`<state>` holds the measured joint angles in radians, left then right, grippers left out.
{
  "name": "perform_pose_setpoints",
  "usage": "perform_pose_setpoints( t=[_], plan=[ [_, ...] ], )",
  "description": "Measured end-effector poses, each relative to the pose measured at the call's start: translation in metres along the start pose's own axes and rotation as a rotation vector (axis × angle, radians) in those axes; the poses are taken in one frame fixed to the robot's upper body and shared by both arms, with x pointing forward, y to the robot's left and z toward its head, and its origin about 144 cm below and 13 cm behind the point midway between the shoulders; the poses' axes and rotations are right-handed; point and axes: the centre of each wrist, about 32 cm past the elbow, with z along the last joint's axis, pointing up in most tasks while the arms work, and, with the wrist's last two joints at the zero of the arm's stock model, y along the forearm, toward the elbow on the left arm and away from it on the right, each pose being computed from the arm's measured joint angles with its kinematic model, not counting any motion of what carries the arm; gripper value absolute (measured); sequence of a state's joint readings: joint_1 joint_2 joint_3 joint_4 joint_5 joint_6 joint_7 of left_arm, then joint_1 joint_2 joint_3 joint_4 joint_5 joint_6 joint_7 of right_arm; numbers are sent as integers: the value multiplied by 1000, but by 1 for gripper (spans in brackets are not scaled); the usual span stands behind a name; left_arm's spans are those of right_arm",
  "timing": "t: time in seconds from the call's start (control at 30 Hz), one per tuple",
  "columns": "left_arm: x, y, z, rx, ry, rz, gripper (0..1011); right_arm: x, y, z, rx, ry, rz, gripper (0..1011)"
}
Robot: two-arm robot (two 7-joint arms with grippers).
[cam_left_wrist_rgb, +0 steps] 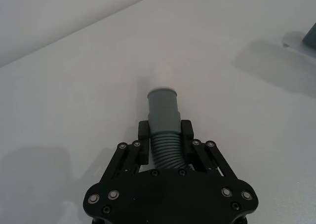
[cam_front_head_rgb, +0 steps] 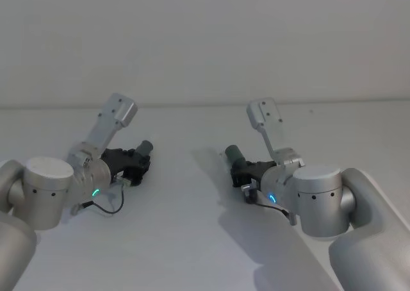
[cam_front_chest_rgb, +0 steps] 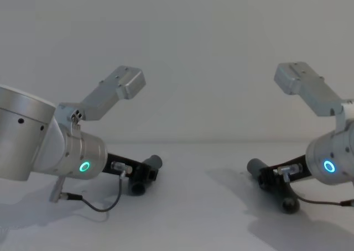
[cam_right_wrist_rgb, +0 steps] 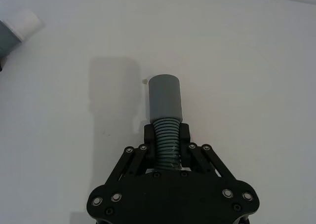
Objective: Use both hands to pick up one end of the pipe from the table, align the ends, and insert them.
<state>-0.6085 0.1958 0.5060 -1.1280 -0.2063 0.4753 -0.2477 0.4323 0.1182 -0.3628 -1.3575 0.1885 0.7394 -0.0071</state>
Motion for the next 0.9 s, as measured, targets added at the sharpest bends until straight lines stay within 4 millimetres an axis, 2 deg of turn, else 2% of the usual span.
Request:
perform_pose_setpoints(
  t=[0.43,0.9],
  plan=[
    [2,-3,7,-36,-68,-48,341,2,-5,0,18,-45,-4,245],
    [13,-2,25,-157,-206,-167,341,17,-33,5,115,-235,-25,245]
  ],
)
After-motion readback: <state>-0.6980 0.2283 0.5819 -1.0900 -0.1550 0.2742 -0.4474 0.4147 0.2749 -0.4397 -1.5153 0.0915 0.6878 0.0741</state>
